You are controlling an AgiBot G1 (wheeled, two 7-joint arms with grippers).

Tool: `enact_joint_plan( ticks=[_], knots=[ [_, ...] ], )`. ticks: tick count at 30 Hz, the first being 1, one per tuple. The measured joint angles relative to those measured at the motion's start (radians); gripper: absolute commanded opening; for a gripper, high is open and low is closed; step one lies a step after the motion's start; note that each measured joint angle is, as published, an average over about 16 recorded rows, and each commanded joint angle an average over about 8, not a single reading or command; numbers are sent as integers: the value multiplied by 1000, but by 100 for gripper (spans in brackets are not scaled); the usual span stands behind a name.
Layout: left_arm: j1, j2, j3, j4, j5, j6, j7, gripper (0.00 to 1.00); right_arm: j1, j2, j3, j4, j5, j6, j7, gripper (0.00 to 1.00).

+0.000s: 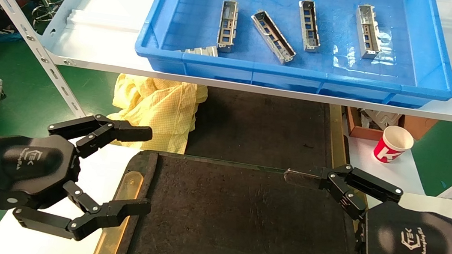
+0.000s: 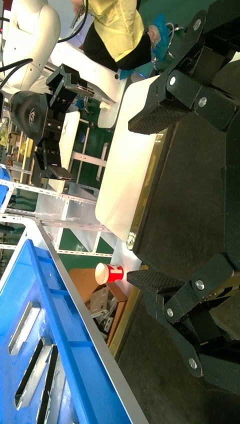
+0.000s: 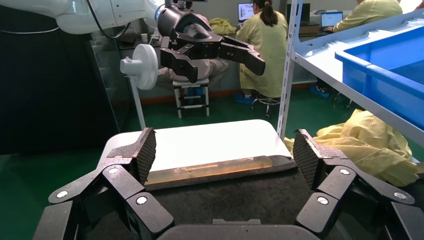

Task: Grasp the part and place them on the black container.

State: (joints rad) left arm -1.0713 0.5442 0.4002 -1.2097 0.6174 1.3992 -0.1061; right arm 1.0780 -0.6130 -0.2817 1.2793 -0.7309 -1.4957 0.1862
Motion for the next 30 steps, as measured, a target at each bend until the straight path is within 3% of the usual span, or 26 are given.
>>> enact_joint_plan(
  ticks=[30],
  knots=[
    [0,0,0,0,0,0,0,100,0,0,0,0,0,0,0,100]
  ],
)
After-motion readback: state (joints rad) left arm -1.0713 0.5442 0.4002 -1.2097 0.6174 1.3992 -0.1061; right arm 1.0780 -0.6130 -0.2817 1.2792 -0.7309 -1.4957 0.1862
